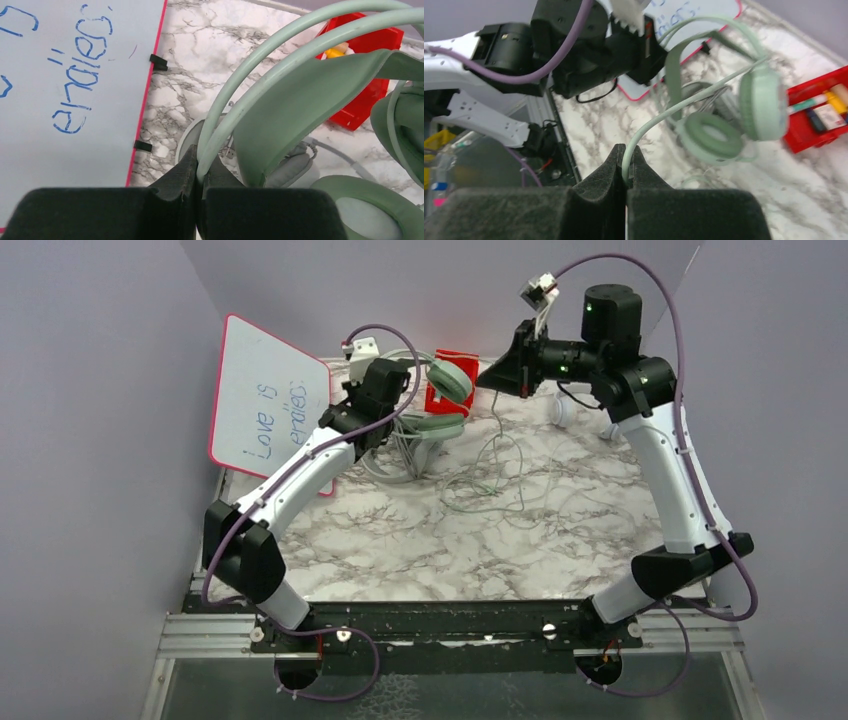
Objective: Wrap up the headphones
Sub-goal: Wrap the headphones cable around the headphones.
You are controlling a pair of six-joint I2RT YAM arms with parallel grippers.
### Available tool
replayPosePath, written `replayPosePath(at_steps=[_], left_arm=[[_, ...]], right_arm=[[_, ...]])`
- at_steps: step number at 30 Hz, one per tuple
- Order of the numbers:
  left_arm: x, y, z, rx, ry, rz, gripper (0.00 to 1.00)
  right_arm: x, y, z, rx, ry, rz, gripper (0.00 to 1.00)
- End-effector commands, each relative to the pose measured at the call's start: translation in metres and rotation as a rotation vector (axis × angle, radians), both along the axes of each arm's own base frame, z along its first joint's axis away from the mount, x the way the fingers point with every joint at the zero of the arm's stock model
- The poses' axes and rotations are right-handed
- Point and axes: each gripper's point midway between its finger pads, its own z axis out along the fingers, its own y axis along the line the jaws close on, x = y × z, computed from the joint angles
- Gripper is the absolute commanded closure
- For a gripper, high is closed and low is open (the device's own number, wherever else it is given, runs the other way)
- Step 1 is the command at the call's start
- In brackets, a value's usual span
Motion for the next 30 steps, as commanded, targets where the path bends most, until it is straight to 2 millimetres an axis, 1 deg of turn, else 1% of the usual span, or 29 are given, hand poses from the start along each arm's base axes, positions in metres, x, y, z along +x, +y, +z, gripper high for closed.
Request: replayPosePath(at_steps=[1, 3, 8, 11, 14, 18, 21, 25, 26, 28, 30], left_arm=[[0.027, -0.008, 0.066, -0.157, -0.204, 0.105, 1.0], [0.033, -0.017, 0.084, -0.231, -0.24, 0.098, 1.0], [0.041, -0.04, 0.13, -0.414, -0.316, 0.054, 1.0], [0.043, -0.053, 0.152, -0.513, -0.357, 0.02, 1.0], [0.042, -0.067, 0.171, -0.59, -0.372, -0.038, 1.0], [0.027, -0.082, 0.196, -0.727, -0.389, -0.13, 1.0], [0.009, -0.091, 0.221, -0.829, -0.408, -0.217, 1.0], [-0.014, -0.099, 0.251, -0.935, -0.422, -0.331, 1.0], [-0.018, -0.1, 0.255, -0.958, -0.425, -0.351, 1.0], [-0.025, -0.106, 0.262, -0.995, -0.419, -0.396, 1.0], [-0.029, -0.114, 0.264, -1.026, -0.399, -0.443, 1.0]], right_arm=[[-0.032, 0.017, 0.005, 0.087, 0.04, 0.059, 1.0], [-0.042, 0.024, 0.001, 0.122, 0.052, 0.071, 1.0], [-0.051, 0.045, -0.028, 0.171, 0.079, 0.031, 1.0], [-0.057, 0.058, -0.042, 0.211, 0.095, 0.02, 1.0], [-0.058, 0.062, -0.05, 0.231, 0.088, -0.015, 1.0], [-0.057, 0.056, -0.061, 0.281, 0.039, -0.058, 1.0], [-0.058, 0.049, -0.077, 0.295, 0.03, -0.092, 1.0], [-0.06, 0.043, -0.086, 0.327, 0.0, -0.113, 0.99], [-0.061, 0.042, -0.091, 0.333, 0.0, -0.117, 0.99], [-0.069, 0.042, -0.089, 0.356, -0.027, -0.082, 0.98], [-0.071, 0.042, -0.088, 0.375, -0.042, -0.073, 0.98]])
